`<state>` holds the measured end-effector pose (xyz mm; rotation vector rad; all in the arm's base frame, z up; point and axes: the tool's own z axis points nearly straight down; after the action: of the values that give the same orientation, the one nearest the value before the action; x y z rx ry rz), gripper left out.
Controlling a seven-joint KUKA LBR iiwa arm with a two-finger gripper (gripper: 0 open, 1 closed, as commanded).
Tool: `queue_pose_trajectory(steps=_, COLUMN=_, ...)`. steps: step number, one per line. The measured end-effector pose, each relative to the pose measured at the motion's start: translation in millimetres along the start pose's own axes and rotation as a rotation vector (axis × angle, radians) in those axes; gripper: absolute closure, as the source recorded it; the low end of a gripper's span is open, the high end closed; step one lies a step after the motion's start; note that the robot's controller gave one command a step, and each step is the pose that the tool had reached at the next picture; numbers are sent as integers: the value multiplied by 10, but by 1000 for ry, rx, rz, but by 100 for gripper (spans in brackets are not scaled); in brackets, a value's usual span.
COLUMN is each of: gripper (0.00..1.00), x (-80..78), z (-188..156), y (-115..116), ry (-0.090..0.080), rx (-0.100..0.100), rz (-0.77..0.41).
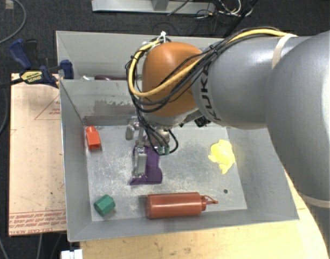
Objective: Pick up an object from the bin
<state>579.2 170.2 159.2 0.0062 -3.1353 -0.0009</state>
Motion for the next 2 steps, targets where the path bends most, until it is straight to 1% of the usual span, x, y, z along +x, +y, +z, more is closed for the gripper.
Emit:
queue_pose_trajectory(steps=1, gripper=0, x=-15, z=-46, y=-6, ry=-6, rx=-1, rz=3)
queue_pose_trajectory(steps=2, gripper=0, x=-8, z=30, y=-65, ry=-11, rx=-3, rz=-33)
